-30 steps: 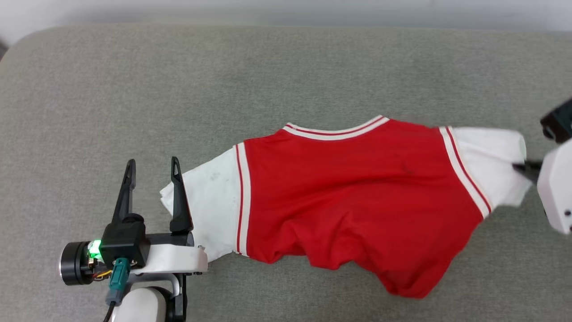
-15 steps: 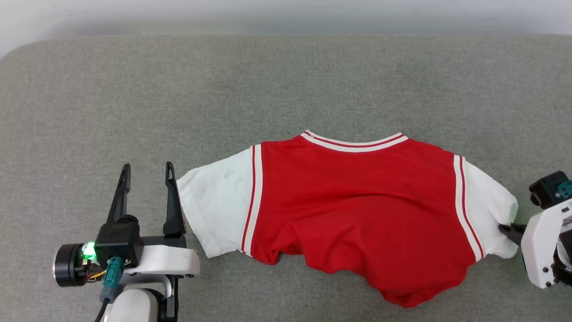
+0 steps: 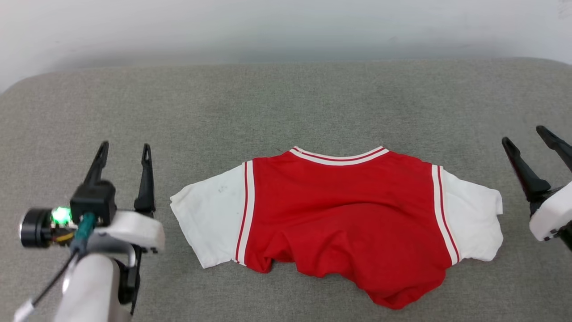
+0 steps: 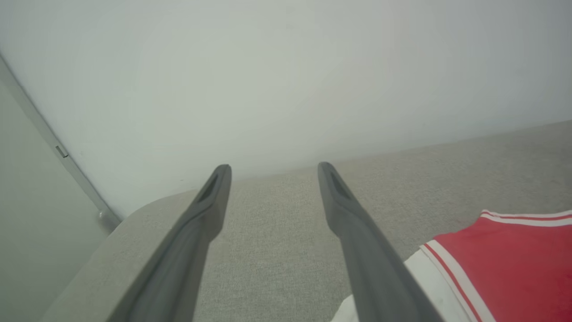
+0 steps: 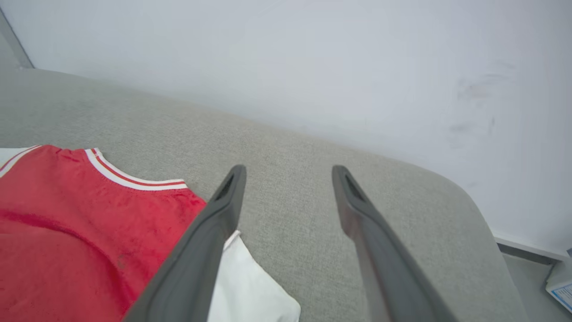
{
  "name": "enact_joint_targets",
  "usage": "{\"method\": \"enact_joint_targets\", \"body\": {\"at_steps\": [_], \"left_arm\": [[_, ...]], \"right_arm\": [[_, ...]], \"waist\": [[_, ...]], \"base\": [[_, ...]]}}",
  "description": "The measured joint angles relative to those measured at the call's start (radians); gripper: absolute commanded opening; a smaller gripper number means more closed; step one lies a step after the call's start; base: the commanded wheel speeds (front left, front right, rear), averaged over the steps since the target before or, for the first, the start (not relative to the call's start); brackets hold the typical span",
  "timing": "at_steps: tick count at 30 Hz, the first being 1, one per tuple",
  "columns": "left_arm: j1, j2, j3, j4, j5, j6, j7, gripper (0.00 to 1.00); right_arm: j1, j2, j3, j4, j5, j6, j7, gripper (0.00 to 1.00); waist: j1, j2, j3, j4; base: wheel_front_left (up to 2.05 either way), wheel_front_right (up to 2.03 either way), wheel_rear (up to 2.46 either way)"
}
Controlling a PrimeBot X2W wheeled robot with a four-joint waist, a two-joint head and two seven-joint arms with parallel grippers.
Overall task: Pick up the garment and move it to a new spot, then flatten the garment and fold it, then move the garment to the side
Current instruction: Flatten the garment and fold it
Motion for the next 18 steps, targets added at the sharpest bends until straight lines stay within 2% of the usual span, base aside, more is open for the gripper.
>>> {"method": "enact_joint_targets", "body": {"at_steps": [4,9,12,15,18], "left_arm": [[-0.074,0.056,-0.009,0.032,-0.003,-0.053,0.102,1.00],[-0.171,0.107,-0.018,0.060,-0.057,-0.114,0.270,1.00],[-0.218,0.137,-0.057,0.072,-0.094,-0.139,0.390,1.00],[-0.260,0.193,-0.127,0.079,-0.120,-0.149,0.516,1.00],[-0.302,0.249,-0.241,0.070,-0.210,-0.152,0.650,1.00]], "right_arm": [[0.086,0.104,-0.161,-0.073,-0.144,0.000,-0.081,1.00],[0.208,0.250,-0.323,-0.225,-0.303,0.000,-0.103,1.00],[0.279,0.328,-0.371,-0.311,-0.364,0.000,-0.092,1.00],[0.336,0.383,-0.397,-0.378,-0.405,0.000,-0.072,1.00],[0.380,0.418,-0.404,-0.421,-0.429,0.000,-0.045,1.00]], "waist": [[0.0000,0.0000,-0.010,-0.010],[0.0000,0.0000,-0.003,-0.019],[0.0000,0.0001,0.004,-0.022],[0.0000,0.0000,0.011,-0.026],[0.0000,0.0000,0.017,-0.031]], "base": [[0.00,0.00,0.00],[0.00,0.00,0.00],[0.00,0.00,0.00],[0.00,0.00,0.00],[0.00,0.00,0.00]]}}
